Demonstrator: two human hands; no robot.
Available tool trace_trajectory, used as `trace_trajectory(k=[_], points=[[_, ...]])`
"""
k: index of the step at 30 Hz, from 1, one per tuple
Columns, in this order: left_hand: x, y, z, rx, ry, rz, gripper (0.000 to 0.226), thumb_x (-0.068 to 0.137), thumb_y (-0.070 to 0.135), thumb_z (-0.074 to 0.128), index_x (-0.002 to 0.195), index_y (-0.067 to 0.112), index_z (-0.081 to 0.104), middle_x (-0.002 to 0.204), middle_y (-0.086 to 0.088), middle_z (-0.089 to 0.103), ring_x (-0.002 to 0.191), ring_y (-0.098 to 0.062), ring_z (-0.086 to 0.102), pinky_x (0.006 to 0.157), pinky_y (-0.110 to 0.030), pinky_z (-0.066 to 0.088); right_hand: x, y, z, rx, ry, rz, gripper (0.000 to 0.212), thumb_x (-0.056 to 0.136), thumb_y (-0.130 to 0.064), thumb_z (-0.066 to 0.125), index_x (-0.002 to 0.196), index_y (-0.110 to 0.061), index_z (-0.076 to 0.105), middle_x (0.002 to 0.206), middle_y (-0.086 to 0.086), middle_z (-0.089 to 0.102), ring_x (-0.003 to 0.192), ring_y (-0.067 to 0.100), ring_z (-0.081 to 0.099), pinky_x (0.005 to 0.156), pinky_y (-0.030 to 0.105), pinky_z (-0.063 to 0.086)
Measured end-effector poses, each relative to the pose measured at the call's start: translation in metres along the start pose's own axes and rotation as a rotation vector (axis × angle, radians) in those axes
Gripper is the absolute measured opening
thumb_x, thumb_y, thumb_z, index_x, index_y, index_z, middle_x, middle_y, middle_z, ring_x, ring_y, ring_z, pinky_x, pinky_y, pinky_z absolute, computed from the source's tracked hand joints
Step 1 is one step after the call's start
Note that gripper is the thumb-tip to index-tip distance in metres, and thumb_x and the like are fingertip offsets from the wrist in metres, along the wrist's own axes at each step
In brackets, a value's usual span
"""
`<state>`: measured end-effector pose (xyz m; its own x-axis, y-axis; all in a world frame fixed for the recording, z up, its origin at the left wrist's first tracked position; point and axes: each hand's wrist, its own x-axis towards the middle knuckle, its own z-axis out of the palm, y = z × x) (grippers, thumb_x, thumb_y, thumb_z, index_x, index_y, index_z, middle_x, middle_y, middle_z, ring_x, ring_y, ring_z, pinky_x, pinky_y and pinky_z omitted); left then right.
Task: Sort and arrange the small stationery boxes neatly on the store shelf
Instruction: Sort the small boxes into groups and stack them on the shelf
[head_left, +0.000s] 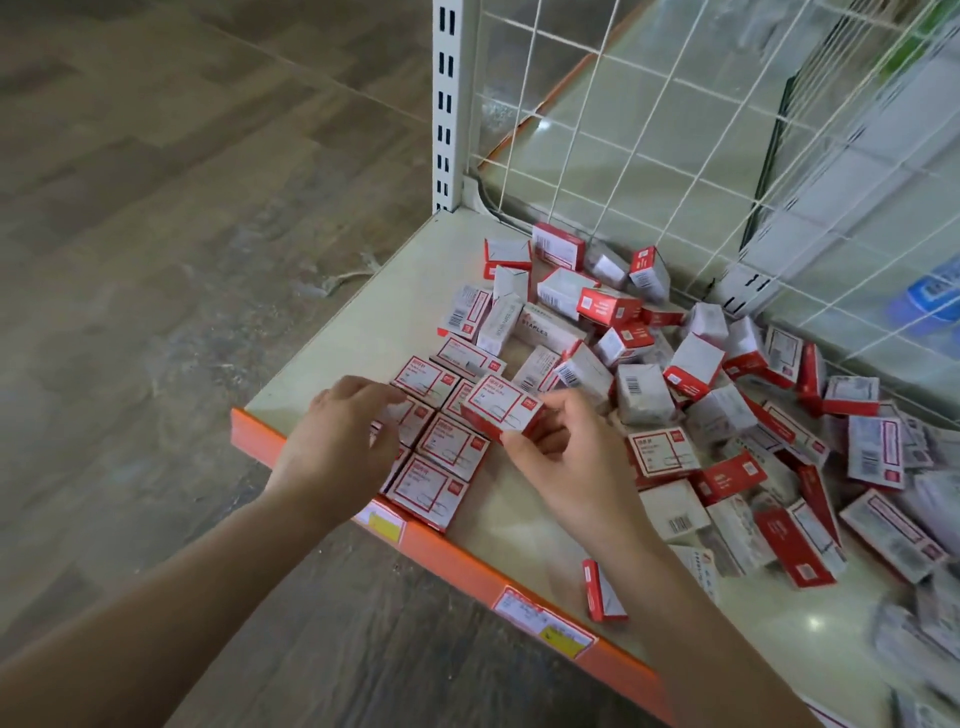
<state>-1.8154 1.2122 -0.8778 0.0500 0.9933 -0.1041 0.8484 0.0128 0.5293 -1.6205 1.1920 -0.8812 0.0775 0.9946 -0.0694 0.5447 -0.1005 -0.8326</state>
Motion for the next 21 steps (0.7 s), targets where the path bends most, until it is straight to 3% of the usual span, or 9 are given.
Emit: trace_trajectory(k=[3,5,12,15,17,21], points=[[0.0,-0.007,-0.01,-0.099,0.051,-0.096,0.028,0.092,0.014,0.049,0.118,0.017,0.06,0.121,-0.001,0.055,0.099,-0.012,0.048,0.086,-0.022,0.037,0.002,-0.007,0.01,-0.009,-0.037,-0.018,0.027,0.081,-0.027,0.069,0.1,-0.021,0.051,0.085,-0.015,0.061,0.077,-0.001,0.058,0.067,0.016,0.05],[0.0,-0.012,-0.015,-0.145,0.087,-0.118,0.029,0.092,0.012,0.049,0.118,0.018,0.06,0.121,0.002,0.056,0.098,-0.006,0.045,0.087,-0.021,0.036,0.004,-0.014,0.016,-0.003,-0.069,-0.027,0.029,0.081,-0.029,0.069,0.102,-0.02,0.051,0.087,-0.015,0.059,0.079,0.0,0.057,0.067,0.014,0.049],[-0.001,-0.014,-0.031,-0.306,0.2,-0.175,0.026,0.091,0.006,0.049,0.11,0.014,0.064,0.101,0.007,0.061,0.094,-0.01,0.056,0.083,-0.022,0.038,-0.006,-0.03,0.044,0.014,-0.306,-0.065,0.039,0.081,-0.045,0.062,0.109,-0.022,0.046,0.1,-0.01,0.061,0.091,0.004,0.06,0.077,0.024,0.055],[-0.002,-0.013,-0.036,-0.326,0.218,-0.173,0.025,0.091,0.005,0.048,0.108,0.014,0.064,0.099,0.008,0.061,0.092,-0.008,0.056,0.081,-0.021,0.038,-0.01,-0.031,0.053,0.02,-0.314,-0.109,0.032,0.082,-0.042,0.062,0.103,-0.025,0.045,0.09,-0.015,0.055,0.08,-0.001,0.054,0.071,0.013,0.049],[-0.005,-0.013,-0.038,-0.323,0.212,-0.167,0.025,0.092,0.006,0.048,0.109,0.014,0.064,0.098,0.009,0.06,0.093,-0.008,0.056,0.081,-0.021,0.038,-0.011,-0.031,0.057,-0.008,-0.295,-0.135,0.031,0.082,-0.043,0.062,0.103,-0.027,0.046,0.093,-0.013,0.055,0.083,-0.001,0.053,0.071,0.01,0.047],[-0.01,-0.016,-0.04,-0.294,0.168,-0.148,0.027,0.092,0.007,0.048,0.112,0.016,0.063,0.102,0.008,0.06,0.095,-0.007,0.055,0.083,-0.021,0.038,-0.012,-0.032,0.059,-0.078,-0.288,-0.143,0.04,0.082,-0.043,0.062,0.113,-0.02,0.053,0.102,-0.009,0.055,0.093,0.006,0.052,0.078,0.017,0.048]])
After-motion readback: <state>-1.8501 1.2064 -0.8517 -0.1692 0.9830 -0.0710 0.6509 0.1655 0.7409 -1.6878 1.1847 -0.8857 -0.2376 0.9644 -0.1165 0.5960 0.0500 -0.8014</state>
